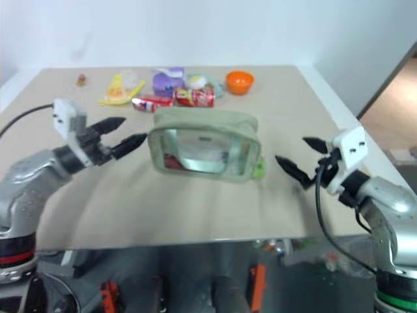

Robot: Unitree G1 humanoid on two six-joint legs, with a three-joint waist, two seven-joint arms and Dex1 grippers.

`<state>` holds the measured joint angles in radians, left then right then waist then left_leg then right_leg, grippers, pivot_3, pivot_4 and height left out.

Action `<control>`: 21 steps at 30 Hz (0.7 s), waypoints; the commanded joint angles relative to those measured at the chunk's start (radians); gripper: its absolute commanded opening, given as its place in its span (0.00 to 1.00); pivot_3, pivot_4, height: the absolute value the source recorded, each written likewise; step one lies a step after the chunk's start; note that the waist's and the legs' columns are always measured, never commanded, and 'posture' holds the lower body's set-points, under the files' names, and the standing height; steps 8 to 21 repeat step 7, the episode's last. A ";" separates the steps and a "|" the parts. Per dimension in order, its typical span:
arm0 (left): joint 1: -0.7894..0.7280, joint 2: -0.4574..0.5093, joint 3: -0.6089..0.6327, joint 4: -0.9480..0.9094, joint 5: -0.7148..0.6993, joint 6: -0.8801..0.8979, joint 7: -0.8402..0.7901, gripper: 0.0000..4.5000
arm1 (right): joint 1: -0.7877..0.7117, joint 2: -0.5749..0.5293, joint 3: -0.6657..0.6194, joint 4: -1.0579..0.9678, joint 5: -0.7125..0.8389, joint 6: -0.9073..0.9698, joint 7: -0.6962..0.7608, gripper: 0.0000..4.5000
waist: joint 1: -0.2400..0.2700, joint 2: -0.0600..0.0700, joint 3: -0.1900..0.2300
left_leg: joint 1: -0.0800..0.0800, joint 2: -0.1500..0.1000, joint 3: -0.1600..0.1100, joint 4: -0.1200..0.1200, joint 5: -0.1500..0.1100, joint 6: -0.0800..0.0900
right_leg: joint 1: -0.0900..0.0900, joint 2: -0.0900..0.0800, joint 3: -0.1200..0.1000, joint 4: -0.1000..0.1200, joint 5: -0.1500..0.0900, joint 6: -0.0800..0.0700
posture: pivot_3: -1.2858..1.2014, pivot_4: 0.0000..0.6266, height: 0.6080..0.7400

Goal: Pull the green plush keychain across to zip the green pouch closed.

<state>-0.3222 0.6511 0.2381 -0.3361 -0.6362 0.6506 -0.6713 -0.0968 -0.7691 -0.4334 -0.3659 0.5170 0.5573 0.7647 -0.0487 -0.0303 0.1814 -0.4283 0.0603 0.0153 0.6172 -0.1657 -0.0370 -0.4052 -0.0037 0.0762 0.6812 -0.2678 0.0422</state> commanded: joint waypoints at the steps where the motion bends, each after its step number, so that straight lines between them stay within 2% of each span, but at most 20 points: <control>1: 0.129 0.018 0.024 -0.072 0.029 -0.088 -0.058 0.99 | 0.092 -0.030 0.011 -0.147 0.033 -0.004 0.056 1.00 | 0.002 0.000 0.000 | 0.000 0.000 0.000 0.000 0.000 0.000 | 0.000 0.000 0.000 0.000 0.000 0.000 | 0.52 0.24 1.00; 4: 0.236 0.027 -0.012 -0.094 0.125 -0.163 -0.050 0.99 | 0.146 -0.031 0.076 -0.215 0.030 -0.008 0.070 1.00 | 0.002 -0.001 0.000 | 0.000 0.001 0.000 0.000 0.000 0.000 | 0.000 0.000 -0.001 0.000 -0.001 -0.002 | 0.52 0.24 1.00; 7: 0.278 -0.010 -0.042 -0.114 0.179 -0.222 -0.020 0.99 | 0.149 0.011 0.125 -0.211 0.017 -0.055 0.061 1.00 | 0.002 -0.001 0.000 | 0.000 0.001 0.000 0.001 0.001 0.000 | 0.000 0.000 -0.001 0.000 -0.002 -0.006 | 0.52 0.24 1.00; 21: 0.278 -0.010 -0.042 -0.114 0.179 -0.222 -0.020 0.99 | 0.149 0.011 0.125 -0.211 0.017 -0.055 0.061 1.00 | 0.002 -0.001 0.000 | 0.000 0.001 0.000 0.001 0.001 0.000 | 0.000 0.000 -0.001 0.000 -0.002 -0.006 | 0.52 0.24 1.00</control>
